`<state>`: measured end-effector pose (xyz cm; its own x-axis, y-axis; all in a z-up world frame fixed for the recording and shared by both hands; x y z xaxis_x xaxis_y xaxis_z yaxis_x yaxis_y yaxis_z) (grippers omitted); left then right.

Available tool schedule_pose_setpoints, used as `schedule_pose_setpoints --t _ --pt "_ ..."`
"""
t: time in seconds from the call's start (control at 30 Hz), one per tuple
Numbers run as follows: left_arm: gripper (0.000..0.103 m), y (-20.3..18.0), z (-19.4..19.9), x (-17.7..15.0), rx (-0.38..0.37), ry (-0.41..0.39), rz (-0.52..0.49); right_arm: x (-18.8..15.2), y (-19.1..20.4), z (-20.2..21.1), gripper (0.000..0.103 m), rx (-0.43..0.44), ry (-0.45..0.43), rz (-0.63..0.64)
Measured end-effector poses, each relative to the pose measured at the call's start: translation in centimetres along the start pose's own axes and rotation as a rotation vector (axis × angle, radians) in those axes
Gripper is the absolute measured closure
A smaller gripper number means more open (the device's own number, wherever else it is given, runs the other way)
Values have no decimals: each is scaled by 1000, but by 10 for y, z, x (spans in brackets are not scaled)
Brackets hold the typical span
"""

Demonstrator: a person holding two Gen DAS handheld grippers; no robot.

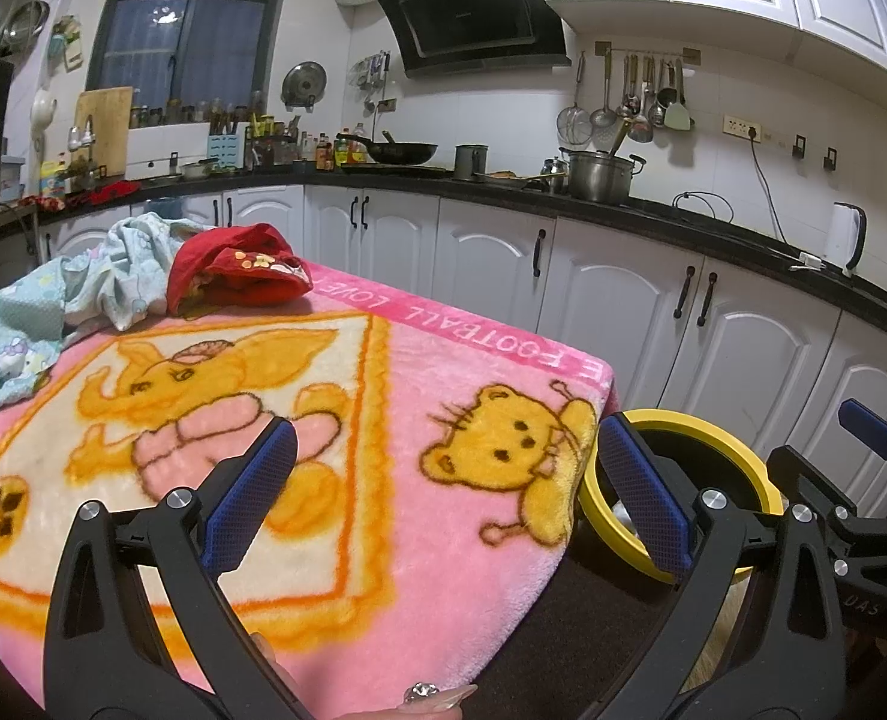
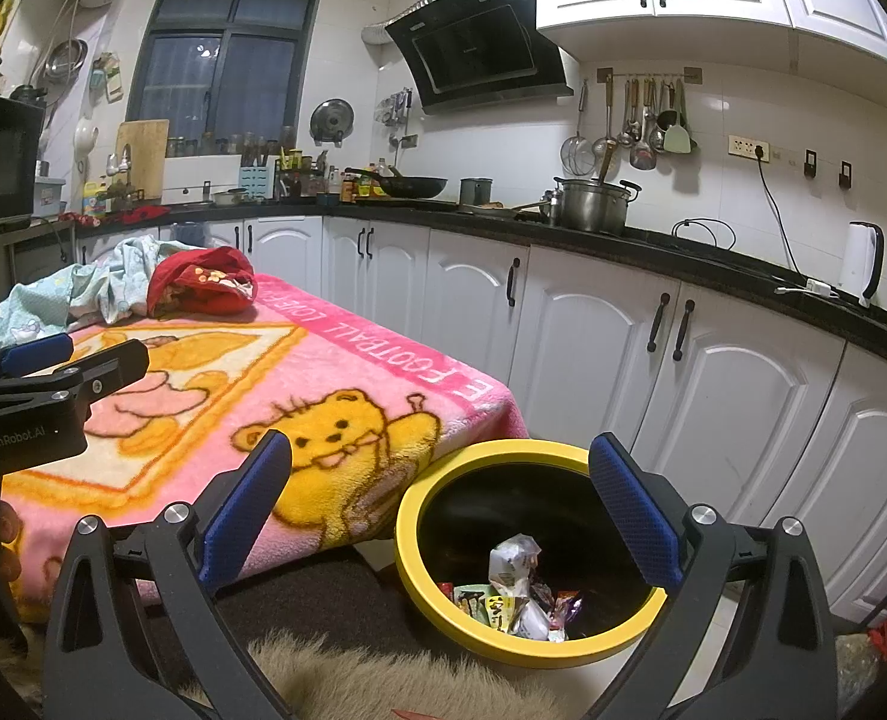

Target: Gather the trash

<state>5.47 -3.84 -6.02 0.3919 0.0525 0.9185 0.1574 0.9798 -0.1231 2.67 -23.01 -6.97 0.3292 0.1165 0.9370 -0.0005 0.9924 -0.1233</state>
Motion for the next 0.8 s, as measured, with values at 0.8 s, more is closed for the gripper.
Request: schedule_pose_setpoints --t 0.8 --pt "11 48 8 1 60 54 122 15 15 -7 6 55 39 17"
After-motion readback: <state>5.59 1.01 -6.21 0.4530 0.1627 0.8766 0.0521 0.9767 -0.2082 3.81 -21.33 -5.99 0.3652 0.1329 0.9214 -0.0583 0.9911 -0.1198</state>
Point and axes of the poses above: each gripper's, at about its wrist camera, not at the fingertips, and z roughly against the way its jaws point, y to its left, x to its top, the point moved 8 cm from there along -z, roughly the way its jaws point, and after that the axes turned 6 degrees about -x, right-handed, at the moved point
